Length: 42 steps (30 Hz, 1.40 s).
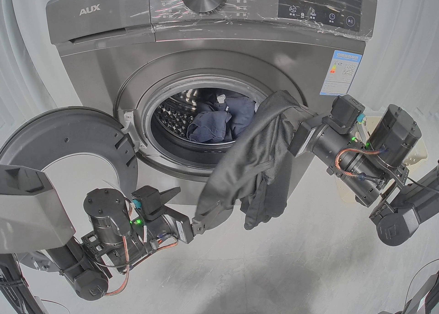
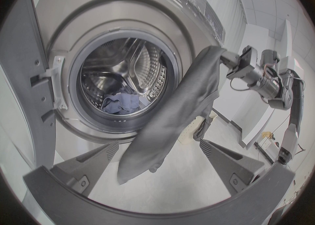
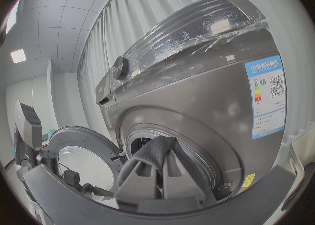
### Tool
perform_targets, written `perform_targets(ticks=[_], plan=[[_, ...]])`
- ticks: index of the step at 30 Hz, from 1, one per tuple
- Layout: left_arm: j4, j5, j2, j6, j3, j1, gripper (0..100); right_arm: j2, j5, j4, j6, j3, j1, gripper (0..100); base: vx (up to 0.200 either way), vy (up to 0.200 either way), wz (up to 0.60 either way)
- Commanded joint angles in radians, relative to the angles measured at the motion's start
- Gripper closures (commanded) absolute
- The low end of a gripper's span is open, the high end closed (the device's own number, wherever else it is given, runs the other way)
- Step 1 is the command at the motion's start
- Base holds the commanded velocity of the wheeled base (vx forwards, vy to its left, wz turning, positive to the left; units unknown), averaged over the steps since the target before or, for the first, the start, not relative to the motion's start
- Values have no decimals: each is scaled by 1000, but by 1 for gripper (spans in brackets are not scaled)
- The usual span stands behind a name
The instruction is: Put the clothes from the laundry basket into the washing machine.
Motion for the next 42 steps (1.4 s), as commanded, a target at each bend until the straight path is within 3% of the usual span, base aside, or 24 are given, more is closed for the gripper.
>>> perform_targets(ticks=[1, 11, 22, 26, 42], plan=[[-2, 1, 71, 1, 0, -2, 0, -14, -1, 1, 0, -1, 6, 100, 0, 0, 0], [-3, 0, 126, 1, -3, -15, 0, -5, -38, 21, 1, -41, 12, 100, 0, 0, 0], [-3, -10, 175, 1, -25, -37, 0, 38, -46, 32, 1, -91, 32, 100, 0, 0, 0], [-5, -10, 221, 1, -68, -34, 0, 43, -67, 33, 1, -93, 49, 100, 0, 0, 0], [-6, -10, 396, 2, -258, -25, 0, 35, -69, 33, 14, -85, 63, 100, 0, 0, 0]])
